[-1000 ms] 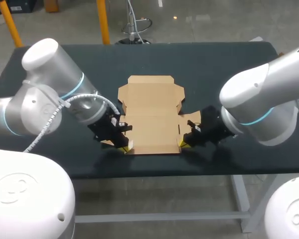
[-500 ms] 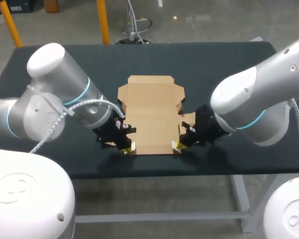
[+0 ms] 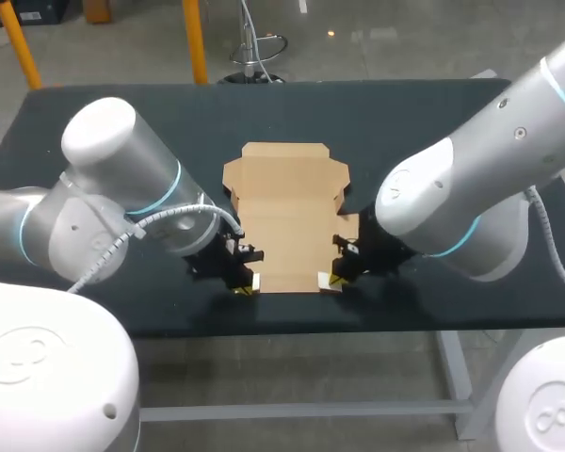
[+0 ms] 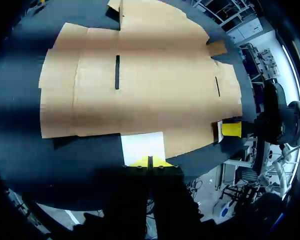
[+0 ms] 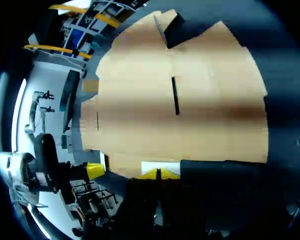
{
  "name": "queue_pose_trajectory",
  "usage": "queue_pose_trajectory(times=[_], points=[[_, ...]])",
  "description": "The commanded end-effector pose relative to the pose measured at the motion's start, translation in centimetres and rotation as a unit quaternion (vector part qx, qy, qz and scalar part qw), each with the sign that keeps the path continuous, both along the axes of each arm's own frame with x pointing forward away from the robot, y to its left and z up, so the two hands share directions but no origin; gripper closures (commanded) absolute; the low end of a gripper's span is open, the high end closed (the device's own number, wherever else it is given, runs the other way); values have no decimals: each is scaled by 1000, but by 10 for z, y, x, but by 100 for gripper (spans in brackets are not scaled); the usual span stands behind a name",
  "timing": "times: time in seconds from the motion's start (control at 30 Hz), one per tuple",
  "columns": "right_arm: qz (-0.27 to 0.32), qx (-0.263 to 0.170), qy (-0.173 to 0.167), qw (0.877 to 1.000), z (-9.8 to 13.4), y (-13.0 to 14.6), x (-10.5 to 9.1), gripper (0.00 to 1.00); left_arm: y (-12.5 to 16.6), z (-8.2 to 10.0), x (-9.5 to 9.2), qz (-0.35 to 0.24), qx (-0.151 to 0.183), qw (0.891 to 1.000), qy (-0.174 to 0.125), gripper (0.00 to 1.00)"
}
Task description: Assemble the packaging by folding the flat box into shape, placing the metal phone stand inside, and closing the box properly
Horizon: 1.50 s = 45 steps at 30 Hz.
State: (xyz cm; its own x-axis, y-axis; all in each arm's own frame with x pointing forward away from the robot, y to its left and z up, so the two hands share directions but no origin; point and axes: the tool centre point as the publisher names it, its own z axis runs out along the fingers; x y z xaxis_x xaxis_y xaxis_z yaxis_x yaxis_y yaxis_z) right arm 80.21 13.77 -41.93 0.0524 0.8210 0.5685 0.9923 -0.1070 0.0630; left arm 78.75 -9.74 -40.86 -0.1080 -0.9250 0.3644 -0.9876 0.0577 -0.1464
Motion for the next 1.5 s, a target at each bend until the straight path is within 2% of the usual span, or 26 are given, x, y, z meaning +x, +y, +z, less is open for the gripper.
queue_pose_trajectory(times=[0.03,0.17,0.5,1.07,1.23,1.5], points=[[-2,-22,4,1000,-6,3,1,100,-8,-10,1,6,12,1000,-5,100],[-4,-29,10,1000,-12,4,1,100,-9,-13,1,17,20,999,-17,100],[-11,-30,18,999,-19,1,-1,100,-7,-15,2,27,27,999,-15,100],[-15,27,-2,1000,4,-22,-4,100,4,12,0,34,17,999,-28,100],[-6,59,2,998,9,-33,-3,100,11,21,2,31,9,999,-25,100],[-2,87,1,996,20,-51,2,100,22,35,8,29,-2,999,-17,100]])
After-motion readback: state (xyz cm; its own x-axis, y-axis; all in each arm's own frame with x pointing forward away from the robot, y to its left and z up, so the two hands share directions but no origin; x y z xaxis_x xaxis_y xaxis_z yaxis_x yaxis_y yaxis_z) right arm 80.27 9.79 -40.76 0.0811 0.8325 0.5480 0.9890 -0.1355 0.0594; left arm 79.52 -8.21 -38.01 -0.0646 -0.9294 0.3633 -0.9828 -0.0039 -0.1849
